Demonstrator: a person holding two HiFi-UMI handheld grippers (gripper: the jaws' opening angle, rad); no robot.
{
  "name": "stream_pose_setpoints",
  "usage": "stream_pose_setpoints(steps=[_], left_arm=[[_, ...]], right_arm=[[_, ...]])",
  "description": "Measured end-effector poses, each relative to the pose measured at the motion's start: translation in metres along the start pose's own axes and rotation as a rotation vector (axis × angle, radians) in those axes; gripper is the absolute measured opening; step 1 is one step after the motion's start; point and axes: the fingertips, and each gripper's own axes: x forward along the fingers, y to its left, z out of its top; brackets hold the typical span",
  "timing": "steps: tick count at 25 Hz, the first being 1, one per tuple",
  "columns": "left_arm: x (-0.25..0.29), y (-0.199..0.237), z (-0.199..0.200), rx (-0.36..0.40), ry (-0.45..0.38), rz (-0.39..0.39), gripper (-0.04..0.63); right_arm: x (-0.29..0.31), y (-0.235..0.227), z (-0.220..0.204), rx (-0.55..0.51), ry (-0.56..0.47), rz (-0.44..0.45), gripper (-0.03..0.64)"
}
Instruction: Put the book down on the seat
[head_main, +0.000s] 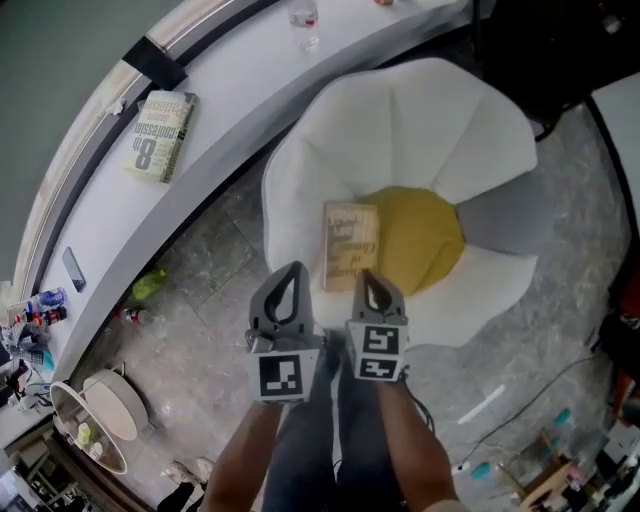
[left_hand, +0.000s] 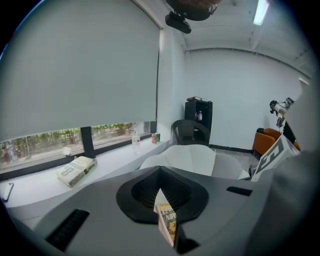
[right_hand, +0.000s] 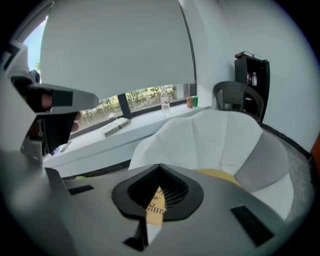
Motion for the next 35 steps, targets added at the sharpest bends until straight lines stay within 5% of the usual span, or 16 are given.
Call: stream_pose_setpoints(steps=[18, 24, 35], left_arm=[[-0.131, -0.055, 0.247, -0.003, -0.232, -0.046, 0.006], [-0.166, -0.095, 0.341, 0.104, -0.417, -0.139, 0.006], [-0.212, -0.131, 0.402, 0.127, -0.523, -0.196, 0.006]], right_arm=[[-0.294, 0.000, 0.252, -0.101, -0.449, -0.047, 0.003], [-0.379, -0.010, 0.318, -0.161, -0.641, -0.096, 0.003], [-0.479, -0.025, 0.365, -0.162, -0.851, -0.194, 0.003]])
